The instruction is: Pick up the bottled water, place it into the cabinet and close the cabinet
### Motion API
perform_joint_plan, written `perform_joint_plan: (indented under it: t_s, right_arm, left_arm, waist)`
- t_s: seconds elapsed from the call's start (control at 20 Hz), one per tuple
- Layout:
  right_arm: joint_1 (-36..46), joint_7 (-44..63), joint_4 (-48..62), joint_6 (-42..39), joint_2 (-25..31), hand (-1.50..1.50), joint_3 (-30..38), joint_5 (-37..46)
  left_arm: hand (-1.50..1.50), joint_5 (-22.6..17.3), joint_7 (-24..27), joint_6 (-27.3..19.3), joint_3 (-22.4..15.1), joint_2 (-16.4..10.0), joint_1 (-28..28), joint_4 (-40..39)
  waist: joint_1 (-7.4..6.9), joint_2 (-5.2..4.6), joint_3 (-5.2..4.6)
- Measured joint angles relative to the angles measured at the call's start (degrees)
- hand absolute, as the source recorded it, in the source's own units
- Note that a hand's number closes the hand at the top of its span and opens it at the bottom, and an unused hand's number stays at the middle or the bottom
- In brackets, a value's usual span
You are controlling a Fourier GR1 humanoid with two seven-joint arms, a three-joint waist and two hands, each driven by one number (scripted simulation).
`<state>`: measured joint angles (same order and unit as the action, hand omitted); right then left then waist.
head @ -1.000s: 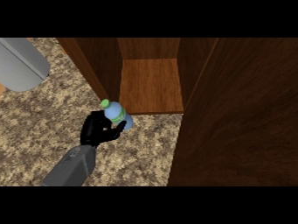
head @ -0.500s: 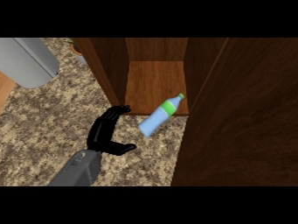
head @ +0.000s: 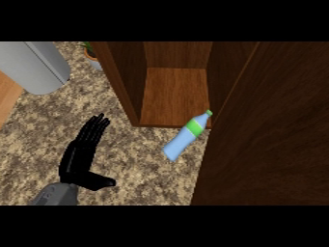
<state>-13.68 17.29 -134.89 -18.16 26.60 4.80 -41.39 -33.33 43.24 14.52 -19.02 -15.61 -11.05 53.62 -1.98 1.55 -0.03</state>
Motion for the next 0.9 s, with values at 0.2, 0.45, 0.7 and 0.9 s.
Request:
perform_joint_plan:
  t_s: [0.2, 0.45, 0.7, 0.9]
  right_arm:
    - [2.1, 1.5, -0.1, 2.6, -0.6, 1.5, -6.5, 0.4]
    - [6.8, 3.2, -0.1, 6.5, -1.5, 1.5, -15.3, 1.2]
    - [14.3, 5.1, 0.5, 11.9, -3.6, 1.5, -24.3, 2.8]
    - [21.6, 7.2, 1.7, 16.9, -5.7, 1.5, -31.2, 6.8]
  left_arm:
    - [-1.5, -0.3, -0.9, -0.5, 1.7, -6.7, 5.4, 7.1]
    - [-1.5, -1.2, -1.0, 0.4, 3.7, -13.3, 11.4, 15.1]
    - [-1.5, -2.8, -2.7, 0.7, 4.8, -16.9, 16.1, 22.7]
    - [-1.5, -4.6, -4.8, 0.6, 6.1, -19.6, 18.7, 27.9]
  waist:
    - [-0.27, -0.12, -0.02]
    - [-0.4, -0.1, -0.1]
    - [-0.66, -0.12, -0.19]
    - [-0.77, -0.06, -0.22]
